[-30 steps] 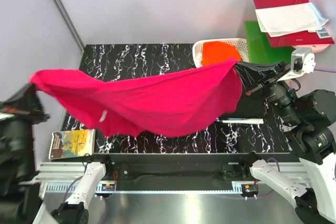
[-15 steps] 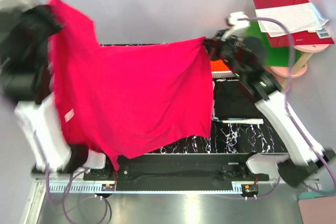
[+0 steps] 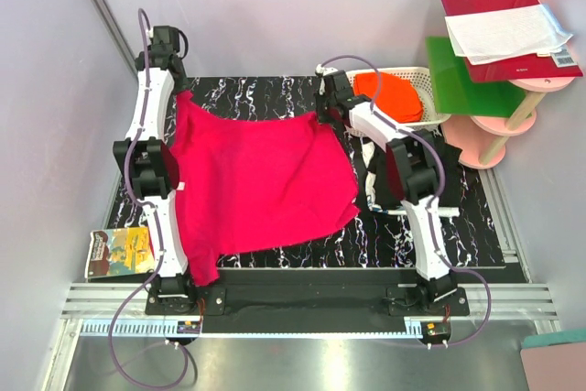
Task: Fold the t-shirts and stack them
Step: Flatten out the tshirt, then fold the flattened tshirt in 1/3 of the way
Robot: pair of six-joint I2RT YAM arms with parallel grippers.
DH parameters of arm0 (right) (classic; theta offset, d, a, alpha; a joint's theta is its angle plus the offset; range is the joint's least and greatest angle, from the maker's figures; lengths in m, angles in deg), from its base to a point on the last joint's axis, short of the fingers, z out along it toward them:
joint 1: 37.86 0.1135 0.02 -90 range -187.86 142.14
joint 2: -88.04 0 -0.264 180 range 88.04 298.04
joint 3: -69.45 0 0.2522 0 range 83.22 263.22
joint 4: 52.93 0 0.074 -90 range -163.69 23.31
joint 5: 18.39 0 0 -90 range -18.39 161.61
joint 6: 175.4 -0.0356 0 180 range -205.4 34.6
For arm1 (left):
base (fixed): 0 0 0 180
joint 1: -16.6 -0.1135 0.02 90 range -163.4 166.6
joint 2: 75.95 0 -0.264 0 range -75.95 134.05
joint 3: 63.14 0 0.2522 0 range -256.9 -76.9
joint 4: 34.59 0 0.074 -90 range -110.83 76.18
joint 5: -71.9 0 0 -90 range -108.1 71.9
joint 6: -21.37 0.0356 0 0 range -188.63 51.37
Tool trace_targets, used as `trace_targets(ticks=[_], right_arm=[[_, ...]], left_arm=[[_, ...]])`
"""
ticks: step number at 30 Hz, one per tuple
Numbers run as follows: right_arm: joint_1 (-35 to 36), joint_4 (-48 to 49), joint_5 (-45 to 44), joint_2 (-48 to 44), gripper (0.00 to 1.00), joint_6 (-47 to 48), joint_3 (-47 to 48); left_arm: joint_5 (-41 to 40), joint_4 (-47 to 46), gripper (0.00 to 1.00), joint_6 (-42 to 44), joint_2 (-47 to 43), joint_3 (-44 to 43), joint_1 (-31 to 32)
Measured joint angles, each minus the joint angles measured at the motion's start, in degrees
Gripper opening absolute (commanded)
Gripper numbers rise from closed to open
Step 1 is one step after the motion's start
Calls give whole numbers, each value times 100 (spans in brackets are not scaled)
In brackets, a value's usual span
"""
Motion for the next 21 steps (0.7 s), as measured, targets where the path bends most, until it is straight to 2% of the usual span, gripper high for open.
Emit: trace_targets(ticks=[5,10,14,17,21], right_arm=[[-223,-564,131,1097,0,-144,1467],[-302,-763,111,1421,0,-162,2503],[-343,-780,101,1429,0,-160,2732],[-358,-863,149,1429,0,-162,2736],[-358,-1130,256,1429,0,-184,2734]], left_arm=[[-269,-79,0,59,243,-101,-44],[-496,-293,0,96,243,-125,-79],[-487,-407,0,116,173,42,-149],[-483,-446,0,153,-92,555,-168],[-498,-46,0,144,-361,901,-170]])
